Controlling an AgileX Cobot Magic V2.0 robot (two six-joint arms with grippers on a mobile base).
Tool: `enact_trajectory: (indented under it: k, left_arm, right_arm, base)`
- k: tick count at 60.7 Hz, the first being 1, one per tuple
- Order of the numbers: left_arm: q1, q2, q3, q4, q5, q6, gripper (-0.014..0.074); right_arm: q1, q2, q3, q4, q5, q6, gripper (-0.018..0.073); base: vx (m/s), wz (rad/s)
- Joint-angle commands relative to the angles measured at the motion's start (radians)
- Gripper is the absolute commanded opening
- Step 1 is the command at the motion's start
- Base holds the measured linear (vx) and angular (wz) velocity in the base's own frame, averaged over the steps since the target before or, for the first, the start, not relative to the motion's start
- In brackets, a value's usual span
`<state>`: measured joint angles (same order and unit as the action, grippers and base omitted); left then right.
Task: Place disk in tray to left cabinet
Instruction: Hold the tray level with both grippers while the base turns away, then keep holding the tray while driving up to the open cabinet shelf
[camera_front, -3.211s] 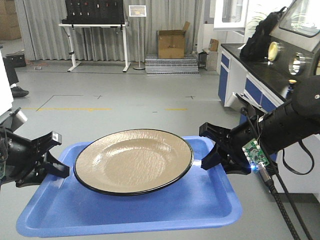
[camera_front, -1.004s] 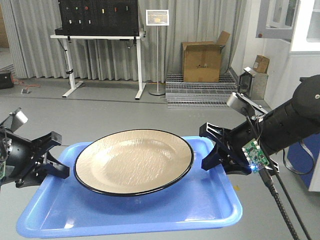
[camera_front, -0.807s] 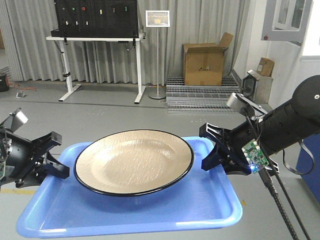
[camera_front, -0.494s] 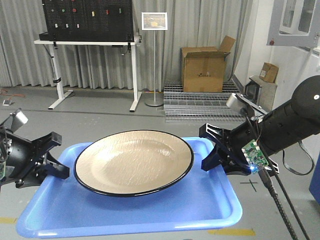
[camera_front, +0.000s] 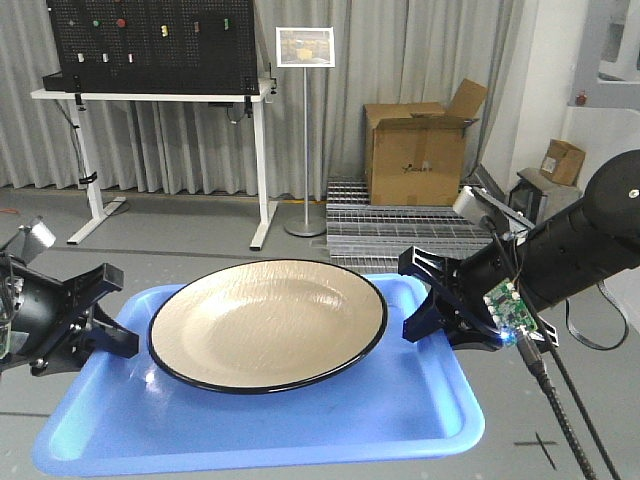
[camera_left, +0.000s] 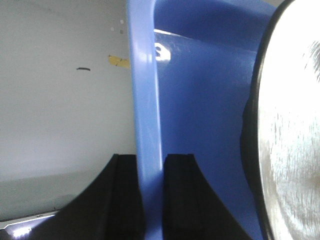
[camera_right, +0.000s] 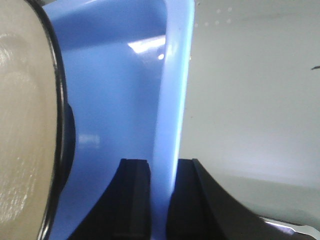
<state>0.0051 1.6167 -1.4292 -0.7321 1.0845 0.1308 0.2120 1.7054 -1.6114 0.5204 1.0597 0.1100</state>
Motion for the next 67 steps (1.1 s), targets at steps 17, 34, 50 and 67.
enact_trajectory:
  k: [17, 34, 50, 67]
  left_arm:
    - [-0.023, -0.049, -0.036, -0.168, 0.012, -0.002, 0.0000]
    - [-0.023, -0.049, -0.036, -0.167, 0.011, -0.002, 0.0000]
    - [-0.023, -0.049, -0.036, -0.168, 0.012, -0.002, 0.0000]
    - [-0.023, -0.049, -0.036, -0.168, 0.012, -0.002, 0.0000]
  right_arm:
    - [0.019, -0.052, -0.039, 0.145, -0.032, -0.014, -0.0003]
    - [0.019, -0.052, -0.039, 0.145, -0.030, -0.014, -0.0003]
    - [0.019, -0.052, -0.039, 0.143, -0.028, -0.014, -0.0003]
    - [0.019, -0.052, -0.039, 0.143, -0.028, -0.014, -0.0003]
  base:
    - [0.70, 0.00]
    - [0.70, -0.04]
    - [0.69, -0.07]
    - [0.67, -0.03]
